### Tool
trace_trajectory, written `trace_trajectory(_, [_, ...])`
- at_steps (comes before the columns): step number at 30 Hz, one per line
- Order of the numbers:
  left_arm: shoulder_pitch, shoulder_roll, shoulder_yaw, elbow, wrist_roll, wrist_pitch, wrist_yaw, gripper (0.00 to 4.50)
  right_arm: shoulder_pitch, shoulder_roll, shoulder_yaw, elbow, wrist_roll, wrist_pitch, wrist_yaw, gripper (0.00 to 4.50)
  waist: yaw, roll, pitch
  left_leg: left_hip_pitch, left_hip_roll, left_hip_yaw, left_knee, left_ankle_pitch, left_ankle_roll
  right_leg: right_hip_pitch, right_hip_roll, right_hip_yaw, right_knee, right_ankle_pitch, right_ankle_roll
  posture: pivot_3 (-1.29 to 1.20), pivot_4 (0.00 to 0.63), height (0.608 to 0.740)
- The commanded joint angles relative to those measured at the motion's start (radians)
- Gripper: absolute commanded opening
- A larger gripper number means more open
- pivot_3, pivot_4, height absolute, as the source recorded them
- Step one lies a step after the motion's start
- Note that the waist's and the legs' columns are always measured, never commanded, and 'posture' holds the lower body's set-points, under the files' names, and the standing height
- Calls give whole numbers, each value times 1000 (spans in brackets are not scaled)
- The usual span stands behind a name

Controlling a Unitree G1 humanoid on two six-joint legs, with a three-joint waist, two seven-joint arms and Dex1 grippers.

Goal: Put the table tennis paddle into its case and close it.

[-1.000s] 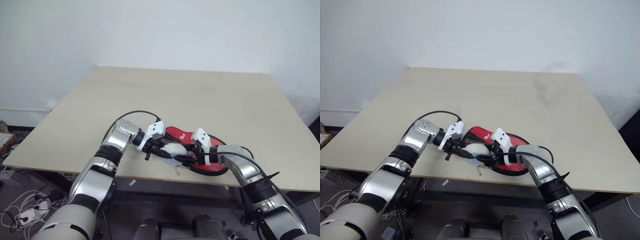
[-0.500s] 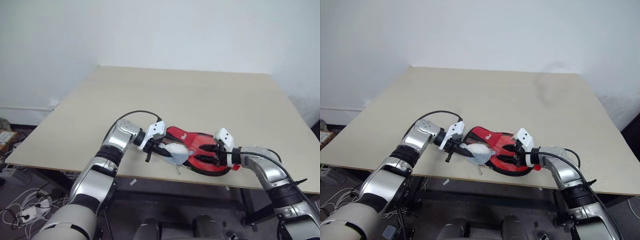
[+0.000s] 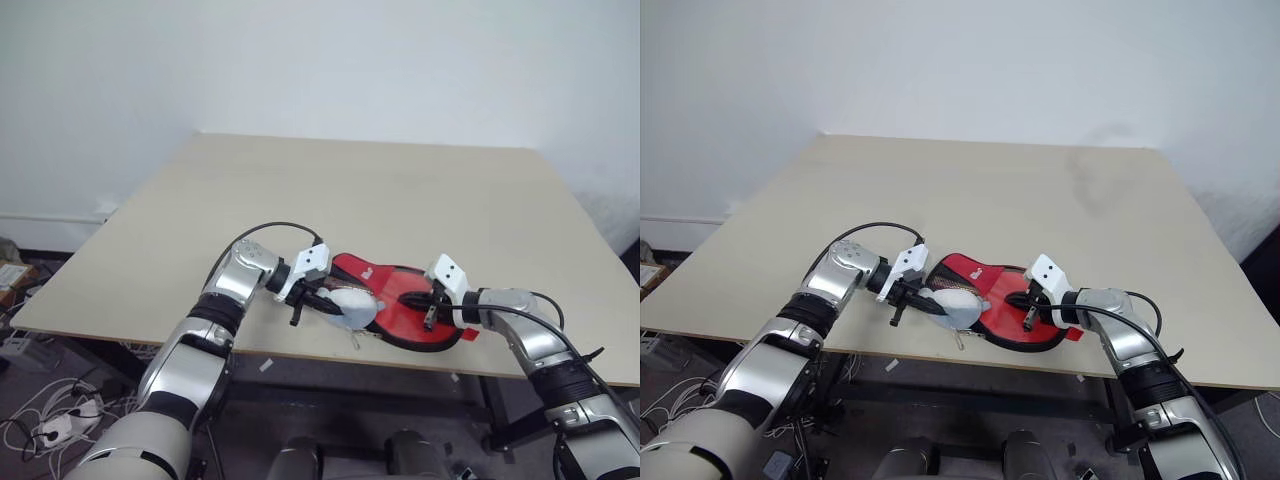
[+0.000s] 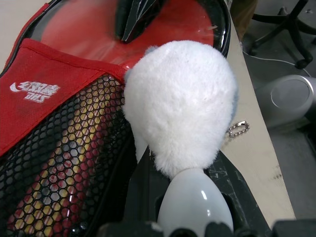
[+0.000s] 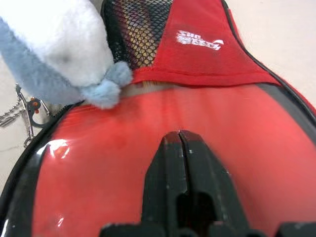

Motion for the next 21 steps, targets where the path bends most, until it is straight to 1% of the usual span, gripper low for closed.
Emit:
trace_trajectory(1, [5, 29, 13, -42, -7, 13, 0, 179, 14, -14, 34, 55, -58, 18, -14, 12, 0, 0, 0, 0, 0, 0, 0, 0, 0, 0, 0, 0, 0, 0, 0, 0, 0, 740])
trace_trajectory(6, [8, 60, 21, -53, -7, 16, 8, 179, 15, -16, 46, 75, -73, 12, -21, 12, -3, 0, 0, 0, 0, 0, 0, 0, 0, 0, 0, -1, 0, 0, 0, 0, 0, 740])
trace_trajectory(21, [-13, 145, 46, -7, -8, -17, 40, 179, 18, -14, 62, 82, -83, -2, -26, 12, -4, 0, 0, 0, 1, -1, 0, 0, 0, -1, 0, -1, 0, 0, 0, 0, 0, 740])
